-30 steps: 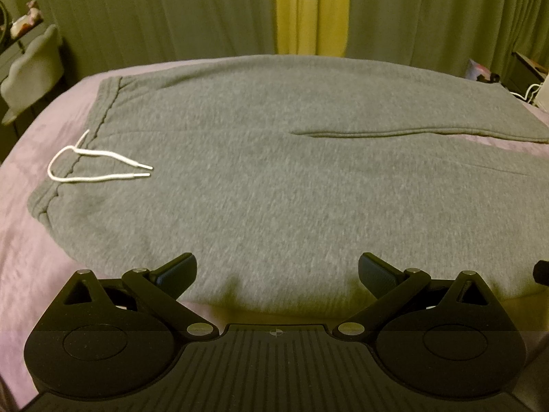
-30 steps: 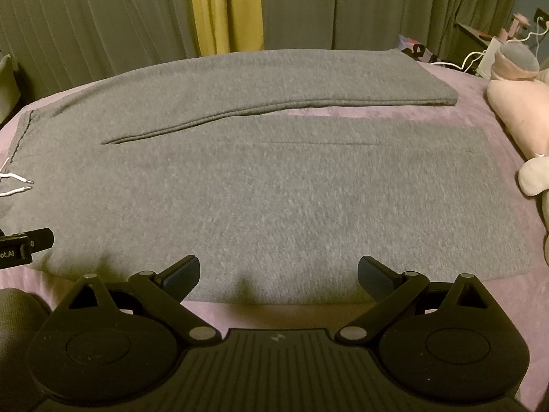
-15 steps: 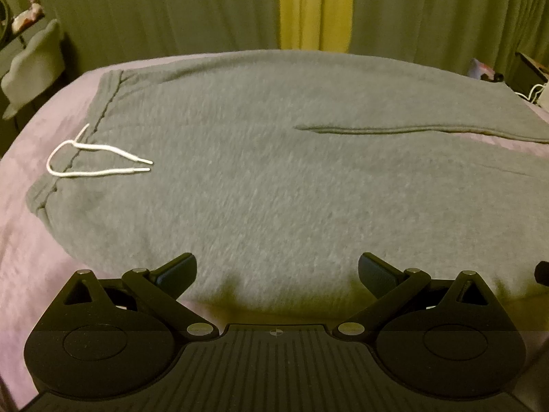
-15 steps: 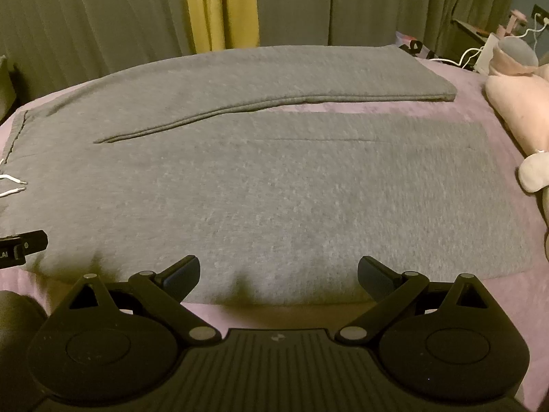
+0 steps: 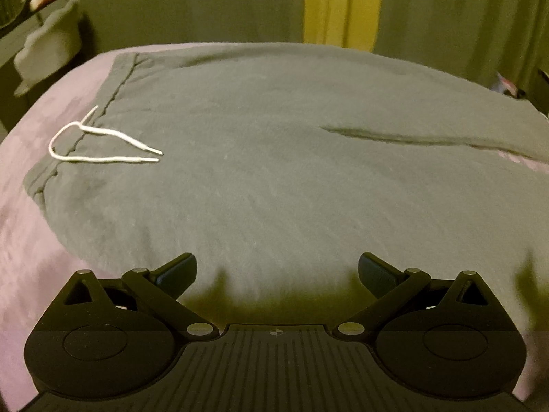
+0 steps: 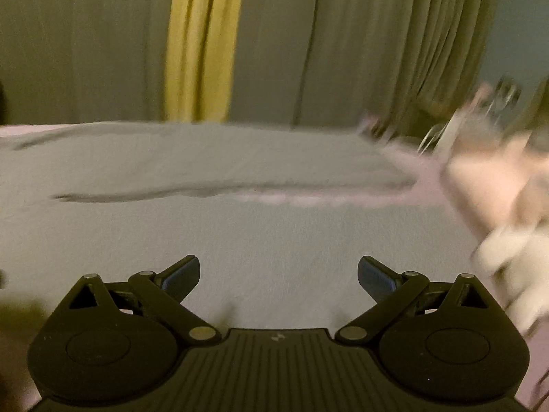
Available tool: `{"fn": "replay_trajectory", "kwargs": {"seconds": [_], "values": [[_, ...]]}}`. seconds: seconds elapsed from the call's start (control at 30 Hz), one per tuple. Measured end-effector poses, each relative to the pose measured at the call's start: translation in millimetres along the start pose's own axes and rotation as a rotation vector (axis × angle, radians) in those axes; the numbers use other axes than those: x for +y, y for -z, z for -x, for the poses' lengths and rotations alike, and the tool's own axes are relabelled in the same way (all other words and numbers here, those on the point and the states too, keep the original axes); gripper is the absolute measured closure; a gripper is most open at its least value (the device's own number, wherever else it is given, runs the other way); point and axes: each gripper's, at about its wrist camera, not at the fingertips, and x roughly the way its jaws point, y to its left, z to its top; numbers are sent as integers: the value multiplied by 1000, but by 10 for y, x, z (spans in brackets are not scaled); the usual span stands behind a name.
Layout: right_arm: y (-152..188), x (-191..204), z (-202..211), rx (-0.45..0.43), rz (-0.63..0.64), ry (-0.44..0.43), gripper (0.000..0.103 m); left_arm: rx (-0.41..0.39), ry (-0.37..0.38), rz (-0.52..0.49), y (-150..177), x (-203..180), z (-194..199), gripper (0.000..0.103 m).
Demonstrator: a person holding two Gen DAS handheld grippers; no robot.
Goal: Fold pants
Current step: 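Move the right tool to the pant leg cuff and close on it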
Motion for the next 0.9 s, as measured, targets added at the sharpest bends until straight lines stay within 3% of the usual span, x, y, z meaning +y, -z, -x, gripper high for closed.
{"fn": "replay_trajectory", "kwargs": {"seconds": [0.03,0.1,0.13,0.2,0.33,0.47,0.63,0.67,0.77,0.9], "values": [[-62,31,-103,19,37,19,4,-7,-7,11,-20,-2,-26,0],[-228,99,-503,211,94,-27,4,-27,-27,40,-79,-3,-127,0],[-290,88,-632,250,68,-74,4,-38,-37,51,-108,0,-175,0],[-503,11,-838,236,-34,-152,4,-73,-75,74,-155,19,-294,0],[-1086,-107,-1338,197,-183,-187,4,-154,-168,120,-151,83,-463,0],[-1681,-175,-2152,248,-338,-207,5,-170,-224,105,-71,117,-591,0],[-2215,-129,-3048,311,-461,-156,5,-167,-231,76,-62,47,-749,0],[-2306,-143,-3228,330,-490,-138,10,-176,-230,71,-46,40,-761,0],[-2398,-108,-3582,348,-553,-69,14,-186,-223,57,-35,22,-793,0],[-2426,-89,-3890,365,-559,14,28,-177,-205,84,-55,58,-840,0]]}}
